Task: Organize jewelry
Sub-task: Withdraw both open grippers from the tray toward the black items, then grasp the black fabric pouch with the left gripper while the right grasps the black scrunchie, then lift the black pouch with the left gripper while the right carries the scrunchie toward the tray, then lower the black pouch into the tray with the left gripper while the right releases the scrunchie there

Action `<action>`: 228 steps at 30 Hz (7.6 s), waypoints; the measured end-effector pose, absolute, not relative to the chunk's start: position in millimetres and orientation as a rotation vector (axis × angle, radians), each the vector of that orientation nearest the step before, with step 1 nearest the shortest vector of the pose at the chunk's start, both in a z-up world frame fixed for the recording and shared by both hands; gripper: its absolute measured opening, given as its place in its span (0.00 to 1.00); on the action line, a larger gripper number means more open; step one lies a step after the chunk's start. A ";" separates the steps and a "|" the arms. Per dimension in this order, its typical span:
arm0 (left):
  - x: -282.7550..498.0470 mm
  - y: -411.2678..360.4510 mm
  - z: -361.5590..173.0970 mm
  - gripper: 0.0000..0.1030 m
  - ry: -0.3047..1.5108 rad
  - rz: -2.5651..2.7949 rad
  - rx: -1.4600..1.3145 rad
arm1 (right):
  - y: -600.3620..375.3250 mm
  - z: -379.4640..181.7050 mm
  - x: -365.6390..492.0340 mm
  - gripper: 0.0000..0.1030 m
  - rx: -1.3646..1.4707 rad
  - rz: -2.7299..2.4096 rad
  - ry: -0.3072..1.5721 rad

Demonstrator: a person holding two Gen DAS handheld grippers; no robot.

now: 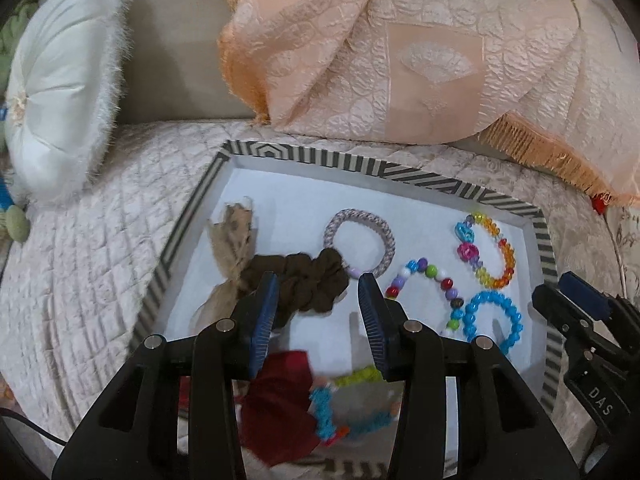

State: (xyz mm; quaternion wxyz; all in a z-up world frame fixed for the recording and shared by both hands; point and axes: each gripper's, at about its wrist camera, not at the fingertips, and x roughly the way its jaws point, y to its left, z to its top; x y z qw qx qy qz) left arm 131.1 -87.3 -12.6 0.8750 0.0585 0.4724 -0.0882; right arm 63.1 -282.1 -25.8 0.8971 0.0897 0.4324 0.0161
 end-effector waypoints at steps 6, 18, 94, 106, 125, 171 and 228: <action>103.6 -74.3 -3.1 0.40 0.956 -0.169 0.129 | -269.8 -13.8 37.4 0.43 0.188 0.023 0.874; 47.5 -50.3 7.2 0.40 0.921 -0.157 0.134 | -246.3 -7.1 -9.8 0.44 0.181 0.035 0.872; -0.9 63.4 -57.8 0.56 1.231 -0.098 -0.426 | -172.0 -64.9 -45.0 0.52 0.157 0.204 0.996; 19.1 50.5 -68.0 0.58 1.248 -0.055 -0.514 | -165.2 -82.4 -36.3 0.43 0.077 0.215 0.992; 16.7 46.0 -69.7 0.22 1.196 -0.064 -0.447 | -175.9 -70.2 -49.9 0.09 0.122 0.268 0.924; -33.5 32.7 -17.3 0.13 1.090 -0.172 -0.274 | -200.2 -68.5 -49.6 0.06 0.123 0.240 0.966; 101.6 -90.2 22.8 0.13 1.018 -0.310 -0.035 | -246.5 -14.3 6.9 0.06 0.321 0.299 0.866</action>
